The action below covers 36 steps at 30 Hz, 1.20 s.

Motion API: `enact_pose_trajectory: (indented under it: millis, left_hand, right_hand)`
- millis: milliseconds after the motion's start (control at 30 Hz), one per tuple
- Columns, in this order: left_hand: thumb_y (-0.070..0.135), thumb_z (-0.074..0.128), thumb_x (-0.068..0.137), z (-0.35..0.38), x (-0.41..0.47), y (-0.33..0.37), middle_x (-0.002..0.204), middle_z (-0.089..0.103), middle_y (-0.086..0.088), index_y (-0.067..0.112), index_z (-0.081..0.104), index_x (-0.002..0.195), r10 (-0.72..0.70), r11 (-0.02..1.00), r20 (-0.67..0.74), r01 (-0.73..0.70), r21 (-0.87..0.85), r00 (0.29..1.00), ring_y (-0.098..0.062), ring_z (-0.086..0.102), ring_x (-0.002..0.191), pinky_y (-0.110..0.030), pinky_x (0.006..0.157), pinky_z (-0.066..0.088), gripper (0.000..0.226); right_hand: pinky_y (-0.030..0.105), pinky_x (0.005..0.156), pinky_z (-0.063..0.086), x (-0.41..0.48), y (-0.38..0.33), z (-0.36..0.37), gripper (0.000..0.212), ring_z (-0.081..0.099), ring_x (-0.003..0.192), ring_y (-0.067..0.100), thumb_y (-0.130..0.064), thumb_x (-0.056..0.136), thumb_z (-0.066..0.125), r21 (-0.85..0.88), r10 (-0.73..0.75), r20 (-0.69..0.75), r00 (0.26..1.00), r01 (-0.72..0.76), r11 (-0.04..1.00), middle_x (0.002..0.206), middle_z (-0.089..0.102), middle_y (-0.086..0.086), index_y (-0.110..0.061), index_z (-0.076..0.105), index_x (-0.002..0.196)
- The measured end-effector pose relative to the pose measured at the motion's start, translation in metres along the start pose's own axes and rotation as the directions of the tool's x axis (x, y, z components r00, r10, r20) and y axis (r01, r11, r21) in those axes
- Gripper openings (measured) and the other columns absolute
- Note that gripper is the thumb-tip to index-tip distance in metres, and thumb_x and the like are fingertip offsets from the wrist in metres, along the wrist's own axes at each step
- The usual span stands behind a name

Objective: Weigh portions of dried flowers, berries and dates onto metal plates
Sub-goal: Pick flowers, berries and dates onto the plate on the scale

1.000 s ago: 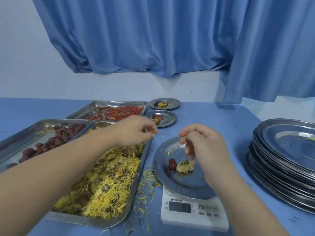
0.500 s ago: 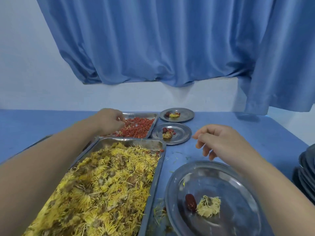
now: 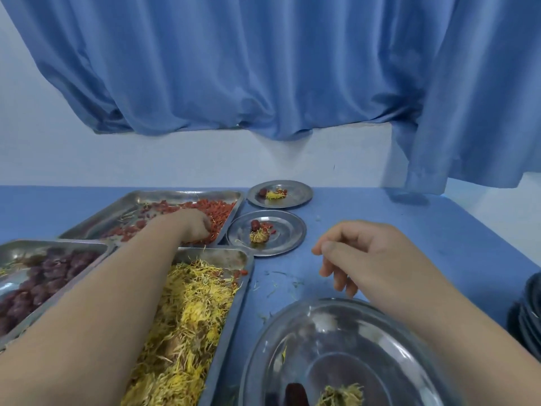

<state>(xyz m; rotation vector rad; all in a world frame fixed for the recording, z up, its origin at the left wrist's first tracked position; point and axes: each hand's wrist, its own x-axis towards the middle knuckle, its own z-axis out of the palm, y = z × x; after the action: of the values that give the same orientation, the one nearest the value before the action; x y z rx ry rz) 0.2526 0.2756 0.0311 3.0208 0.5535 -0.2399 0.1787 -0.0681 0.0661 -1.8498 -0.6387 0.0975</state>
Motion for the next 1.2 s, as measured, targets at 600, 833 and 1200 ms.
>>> enact_pose_trajectory:
  millis: [600,833,1200]
  left_hand:
    - [-0.004,0.058,0.083,0.008,0.014,-0.007,0.095,0.068,-0.002,0.013,0.074,0.088,-0.033,0.998,-0.028,0.031,-0.053,0.999,-0.013,0.06,0.078,-0.026,0.065,0.046,0.023]
    - [-0.001,0.06,0.085,-0.007,0.011,-0.014,0.094,0.066,0.003,0.017,0.069,0.081,0.022,0.994,-0.254,-0.049,-0.1,0.967,-0.015,0.059,0.089,-0.028,0.08,0.046,0.02]
    - [-0.003,0.062,0.081,-0.008,0.009,-0.02,0.085,0.067,0.006,0.012,0.071,0.08,-0.034,0.956,-0.37,-0.079,-0.284,0.928,-0.013,0.06,0.082,-0.028,0.078,0.048,0.018]
  right_hand:
    - [0.021,0.052,0.047,0.0,-0.001,-0.003,0.02,0.057,0.052,0.005,-0.021,0.086,0.055,-0.016,-0.057,-0.006,0.998,0.057,0.998,0.064,0.068,-0.006,-0.034,0.068,0.076]
    - [0.019,0.049,0.047,-0.001,-0.001,-0.003,0.02,0.056,0.05,0.002,-0.019,0.085,0.056,-0.037,-0.075,-0.026,0.997,0.074,0.997,0.064,0.067,-0.001,-0.031,0.068,0.075]
    - [0.008,0.046,0.04,-0.003,-0.004,-0.006,0.021,0.054,0.048,-0.001,-0.018,0.086,0.056,-0.08,-0.122,-0.04,0.992,0.119,0.99,0.065,0.066,0.001,-0.029,0.067,0.072]
